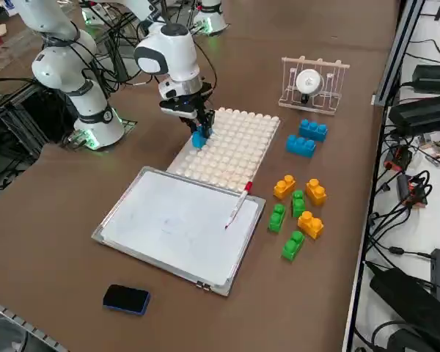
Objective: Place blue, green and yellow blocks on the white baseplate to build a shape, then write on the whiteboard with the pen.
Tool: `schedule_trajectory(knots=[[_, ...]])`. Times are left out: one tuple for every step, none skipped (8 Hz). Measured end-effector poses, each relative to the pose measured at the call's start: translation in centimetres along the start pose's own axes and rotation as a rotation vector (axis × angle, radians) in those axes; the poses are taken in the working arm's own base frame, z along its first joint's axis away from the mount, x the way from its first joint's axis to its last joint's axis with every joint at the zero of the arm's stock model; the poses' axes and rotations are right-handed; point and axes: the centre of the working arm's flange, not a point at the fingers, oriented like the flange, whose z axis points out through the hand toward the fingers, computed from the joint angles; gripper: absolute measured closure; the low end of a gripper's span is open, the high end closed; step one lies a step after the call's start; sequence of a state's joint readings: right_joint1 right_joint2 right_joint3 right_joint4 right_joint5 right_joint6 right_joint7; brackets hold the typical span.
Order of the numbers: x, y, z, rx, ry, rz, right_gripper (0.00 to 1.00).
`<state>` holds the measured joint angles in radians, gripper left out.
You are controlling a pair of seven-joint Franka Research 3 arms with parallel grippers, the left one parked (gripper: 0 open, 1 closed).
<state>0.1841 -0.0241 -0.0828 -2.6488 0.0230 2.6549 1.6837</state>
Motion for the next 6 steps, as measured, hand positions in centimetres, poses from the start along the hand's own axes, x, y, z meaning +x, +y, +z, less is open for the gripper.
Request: schedule_trajectory(knots=[[0.0,0.0,0.0,0.0,0.0,0.001,0.59],[0.0,0.0,0.0,0.0,0.0,0.008,0.59],[0.0,0.0,0.0,-0.001,0.0,0.012,0.59],[0.0,-0.01,-0.01,-0.002,0.0,0.015,0.59],[0.0,0.0,0.0,-0.005,0.001,0.017,0.59],[-0.01,-0.01,-0.01,-0.011,0.001,0.019,0.59]])
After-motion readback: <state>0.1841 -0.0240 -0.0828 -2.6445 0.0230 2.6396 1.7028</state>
